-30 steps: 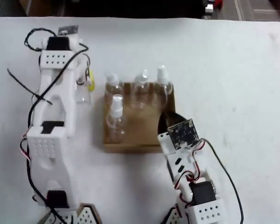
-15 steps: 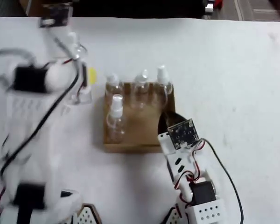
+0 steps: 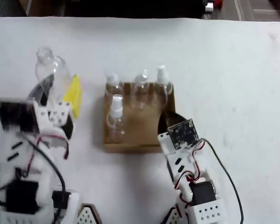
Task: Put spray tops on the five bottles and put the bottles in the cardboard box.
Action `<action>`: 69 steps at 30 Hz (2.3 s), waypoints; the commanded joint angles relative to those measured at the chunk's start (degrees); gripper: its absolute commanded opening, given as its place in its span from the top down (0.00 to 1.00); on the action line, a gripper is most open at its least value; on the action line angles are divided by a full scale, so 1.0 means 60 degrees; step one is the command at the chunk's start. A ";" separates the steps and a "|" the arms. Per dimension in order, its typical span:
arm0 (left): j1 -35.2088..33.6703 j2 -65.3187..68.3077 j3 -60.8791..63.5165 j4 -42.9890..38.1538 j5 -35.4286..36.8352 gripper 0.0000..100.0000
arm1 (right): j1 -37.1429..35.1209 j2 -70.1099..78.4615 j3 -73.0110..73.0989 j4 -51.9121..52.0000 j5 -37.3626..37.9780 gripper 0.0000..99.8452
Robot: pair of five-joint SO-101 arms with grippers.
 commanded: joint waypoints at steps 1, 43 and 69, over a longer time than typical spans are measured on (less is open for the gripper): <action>0.0359 -0.1707 0.1421 -0.1114 -0.0132 0.98 | 0.0051 -0.0066 -0.0103 -0.0330 0.0044 0.98; 0.4637 -0.3861 0.6901 -0.4059 -0.4469 0.98 | -0.4623 0.7070 -1.2176 0.5927 -0.1099 0.80; 0.4476 -0.3861 0.6901 -0.4073 -0.4396 0.98 | -0.3304 0.7392 -1.2205 0.6835 -0.1026 0.98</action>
